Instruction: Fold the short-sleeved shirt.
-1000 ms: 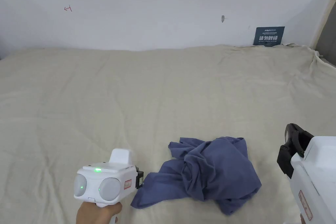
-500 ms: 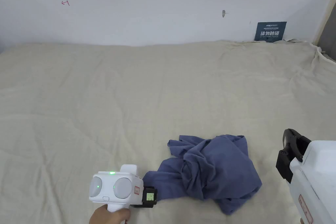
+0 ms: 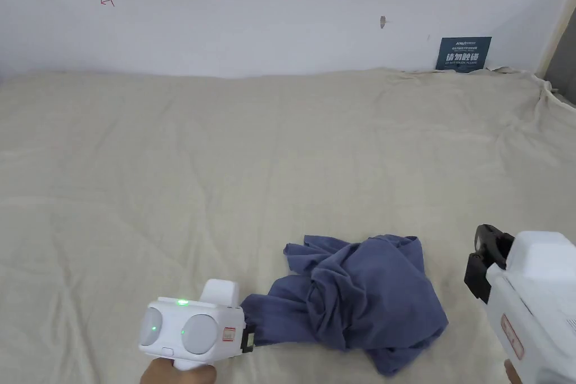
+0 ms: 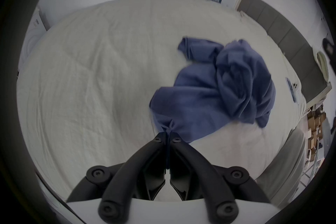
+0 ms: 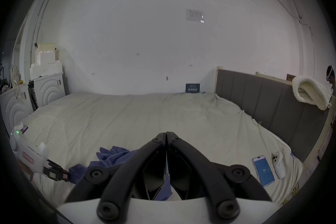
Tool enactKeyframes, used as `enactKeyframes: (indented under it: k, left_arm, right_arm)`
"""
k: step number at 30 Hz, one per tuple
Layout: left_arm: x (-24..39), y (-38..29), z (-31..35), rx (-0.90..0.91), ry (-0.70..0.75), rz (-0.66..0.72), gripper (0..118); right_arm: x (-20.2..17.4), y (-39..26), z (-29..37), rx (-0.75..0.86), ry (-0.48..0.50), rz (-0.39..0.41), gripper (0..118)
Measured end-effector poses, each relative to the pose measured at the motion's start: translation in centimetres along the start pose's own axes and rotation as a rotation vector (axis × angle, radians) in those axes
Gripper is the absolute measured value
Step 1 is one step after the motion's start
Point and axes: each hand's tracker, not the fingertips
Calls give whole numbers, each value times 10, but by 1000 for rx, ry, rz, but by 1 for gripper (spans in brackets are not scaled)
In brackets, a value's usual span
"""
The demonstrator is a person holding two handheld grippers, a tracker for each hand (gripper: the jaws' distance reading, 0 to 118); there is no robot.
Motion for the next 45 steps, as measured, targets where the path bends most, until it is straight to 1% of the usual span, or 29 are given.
enactKeyframes:
  k: [4,5,6,8,9,10,11,13,14,15,16,17,19,20,23,25,26,27,28,29,30,32,36,38,39,42,45]
  left_arm:
    - [-6,5,29,74,-55,55,0]
    - [0,7,43,86,-62,58,0]
    - [1,7,46,92,-62,57,0]
    - [0,9,52,110,-57,53,0]
    - [-3,7,42,110,-58,52,0]
    - [-5,8,41,107,-61,53,0]
    - [-7,8,41,103,-66,59,0]
    - [-7,10,44,103,-71,68,0]
    - [-7,9,43,99,-71,71,0]
    - [-8,9,43,98,-70,72,0]
    - [-9,9,42,96,-71,72,0]
    - [-13,10,40,92,-73,72,0]
    - [-14,10,39,89,-75,70,0]
    - [-14,10,39,86,-76,69,0]
    - [-16,11,37,86,-80,70,0]
    - [-19,11,35,86,-85,74,0]
    - [-19,11,35,88,-87,75,0]
    - [-19,12,35,87,-87,74,0]
    - [-19,11,35,86,-87,71,0]
    - [-17,11,36,87,-87,68,0]
    - [-17,11,36,87,-87,68,0]
    - [-18,10,37,87,-89,69,0]
    - [-18,9,38,95,-94,77,0]
    - [-18,8,40,101,-98,85,0]
    - [-18,7,42,109,-103,90,0]
    - [-16,8,52,139,-132,111,0]
    - [-16,12,66,185,-153,117,0]
  right_arm:
    - [1,8,-52,-124,21,-1,1]
    - [1,9,-65,-152,31,10,1]
    - [2,9,-78,-165,40,6,1]
    - [2,9,-109,-240,66,10,3]
    - [3,8,-121,-259,78,1,4]
    - [3,7,-135,-299,80,9,5]
    - [1,4,-147,-323,75,-10,12]
    - [2,-1,-172,-393,88,-25,51]
    - [3,-4,-184,-412,88,-47,70]
    - [4,-9,-194,-440,95,-52,86]
    - [5,-12,-205,-470,107,-74,91]
    - [5,-16,-216,-509,104,-79,92]
    - [-3,-21,-224,-555,80,-91,92]
    - [-4,-24,-231,-578,76,-79,92]
    - [-7,-34,-247,-633,65,-77,92]
    - [-9,-38,-253,-651,65,-105,90]
    - [-10,-40,-256,-665,63,-127,87]
    - [-12,-40,-250,-678,60,-154,73]
    - [-12,-40,-251,-686,52,-188,53]
    - [-13,-41,-252,-689,60,-192,31]
    - [-13,-42,-252,-688,61,-193,6]
    - [-14,-41,-246,-695,55,-176,3]
    - [-11,-31,-228,-649,73,-167,1]
    - [-11,-18,-214,-601,76,-148,1]
    - [-5,-12,-211,-564,92,-140,1]
    - [-1,15,-185,-479,120,-139,1]
    - [8,47,-160,-387,135,-118,1]
